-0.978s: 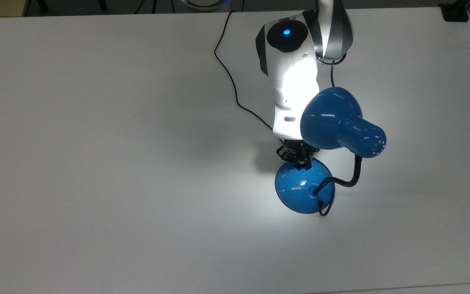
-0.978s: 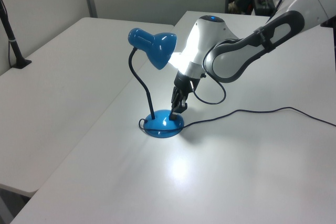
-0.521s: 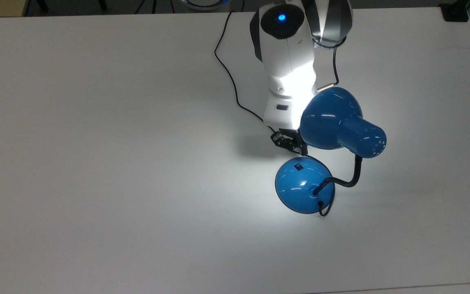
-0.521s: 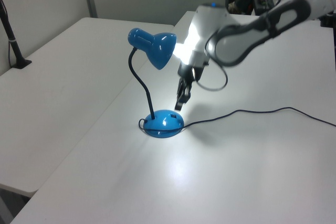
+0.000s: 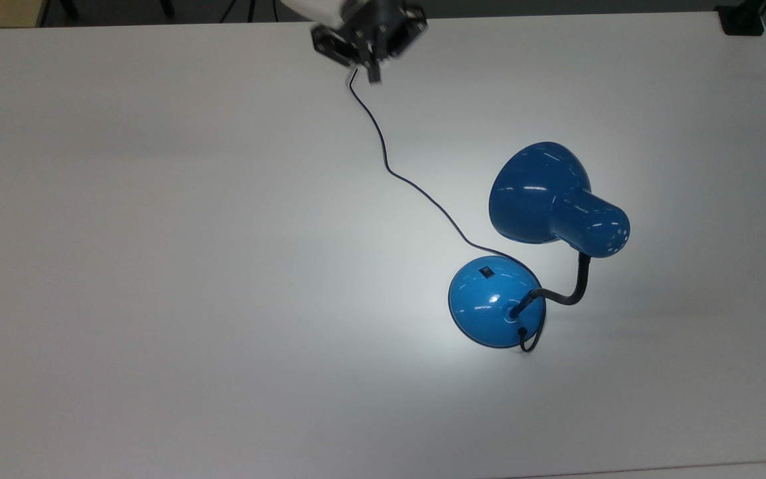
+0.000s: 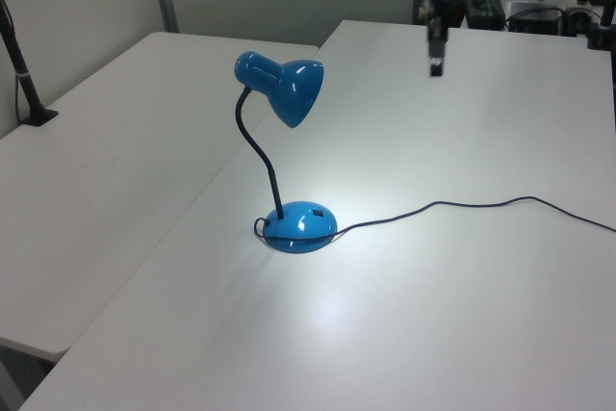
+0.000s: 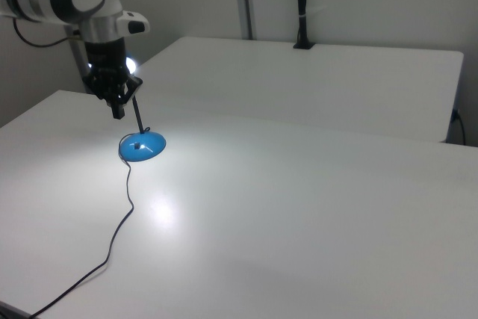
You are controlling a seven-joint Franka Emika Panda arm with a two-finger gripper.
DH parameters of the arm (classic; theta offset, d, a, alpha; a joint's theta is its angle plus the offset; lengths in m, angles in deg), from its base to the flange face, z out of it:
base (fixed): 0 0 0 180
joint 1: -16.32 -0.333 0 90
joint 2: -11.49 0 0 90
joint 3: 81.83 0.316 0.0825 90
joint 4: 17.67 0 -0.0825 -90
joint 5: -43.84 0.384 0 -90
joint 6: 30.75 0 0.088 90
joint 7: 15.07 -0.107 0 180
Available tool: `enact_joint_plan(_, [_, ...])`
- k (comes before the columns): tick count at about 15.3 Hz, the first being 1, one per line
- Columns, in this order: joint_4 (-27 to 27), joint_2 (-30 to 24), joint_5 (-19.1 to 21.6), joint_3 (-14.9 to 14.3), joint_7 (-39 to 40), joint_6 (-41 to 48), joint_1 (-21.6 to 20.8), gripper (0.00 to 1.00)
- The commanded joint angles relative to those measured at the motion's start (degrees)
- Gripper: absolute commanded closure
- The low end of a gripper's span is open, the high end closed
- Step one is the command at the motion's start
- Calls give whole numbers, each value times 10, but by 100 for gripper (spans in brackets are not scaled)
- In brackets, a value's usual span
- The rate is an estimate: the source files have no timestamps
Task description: Turn on the lamp
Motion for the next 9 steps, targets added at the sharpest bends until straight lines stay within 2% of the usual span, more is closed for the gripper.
enact_joint_plan(1, [3,-16,-9,5,34,54,58,0])
enact_joint_plan(9, [42,-13,-30,-3,32,74,109,0])
